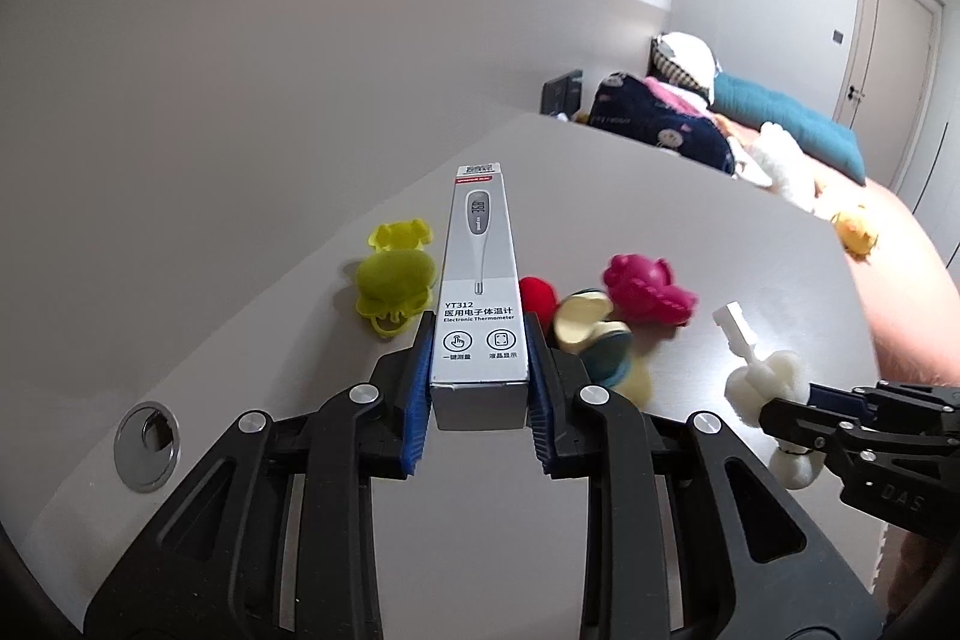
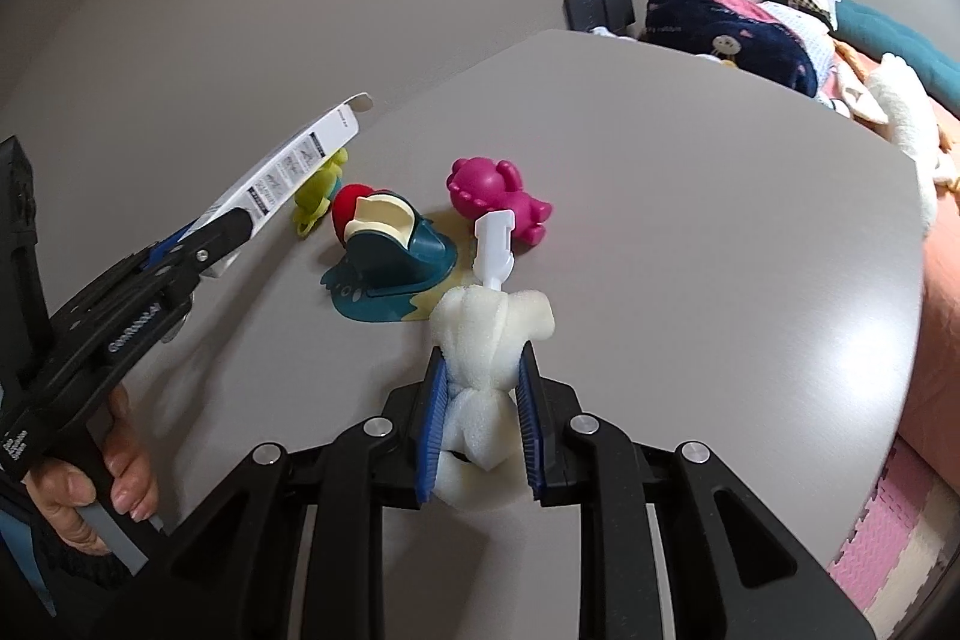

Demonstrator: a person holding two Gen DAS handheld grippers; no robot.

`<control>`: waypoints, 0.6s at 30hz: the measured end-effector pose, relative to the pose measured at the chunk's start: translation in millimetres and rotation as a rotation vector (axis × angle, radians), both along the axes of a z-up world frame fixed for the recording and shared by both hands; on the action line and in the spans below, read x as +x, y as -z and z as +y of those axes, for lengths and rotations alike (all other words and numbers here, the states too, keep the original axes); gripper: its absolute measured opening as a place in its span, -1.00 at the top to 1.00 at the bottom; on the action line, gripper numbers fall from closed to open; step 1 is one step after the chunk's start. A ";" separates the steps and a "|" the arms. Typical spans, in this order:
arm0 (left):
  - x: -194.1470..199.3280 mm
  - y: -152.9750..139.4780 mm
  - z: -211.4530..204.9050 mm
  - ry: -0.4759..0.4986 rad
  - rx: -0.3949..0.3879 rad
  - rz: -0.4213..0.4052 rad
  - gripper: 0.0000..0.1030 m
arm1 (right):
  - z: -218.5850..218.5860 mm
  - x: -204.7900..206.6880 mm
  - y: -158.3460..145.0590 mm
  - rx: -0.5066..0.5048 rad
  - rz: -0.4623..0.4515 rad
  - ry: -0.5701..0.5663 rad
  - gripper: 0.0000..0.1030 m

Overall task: Collect trash
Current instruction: 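Carry the thermometer box and white foam toy over the black bin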

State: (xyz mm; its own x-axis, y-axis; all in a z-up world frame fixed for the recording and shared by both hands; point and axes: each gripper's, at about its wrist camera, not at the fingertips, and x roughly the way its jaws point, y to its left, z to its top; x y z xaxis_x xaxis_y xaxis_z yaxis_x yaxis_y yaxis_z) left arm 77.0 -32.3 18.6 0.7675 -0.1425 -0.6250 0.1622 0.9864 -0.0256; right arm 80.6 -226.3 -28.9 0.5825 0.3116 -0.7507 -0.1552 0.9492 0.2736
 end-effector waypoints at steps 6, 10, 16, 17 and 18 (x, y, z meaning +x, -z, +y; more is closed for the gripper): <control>-15.9 -8.4 -16.5 0.029 -0.006 -0.007 0.48 | -18.0 -21.4 -12.1 -0.007 -0.025 0.035 0.54; -25.5 -13.9 -33.6 0.053 -0.013 -0.016 0.48 | -34.1 -32.8 -17.3 -0.008 -0.033 0.058 0.54; -38.8 -18.4 -65.1 0.106 -0.019 -0.019 0.48 | -61.0 -52.5 -26.9 -0.006 -0.051 0.095 0.54; -40.3 -18.6 -70.6 0.115 -0.019 -0.019 0.48 | -64.8 -55.9 -28.1 -0.006 -0.054 0.101 0.54; -41.7 -18.6 -76.1 0.125 -0.020 -0.018 0.48 | -69.1 -59.4 -29.4 -0.006 -0.057 0.108 0.54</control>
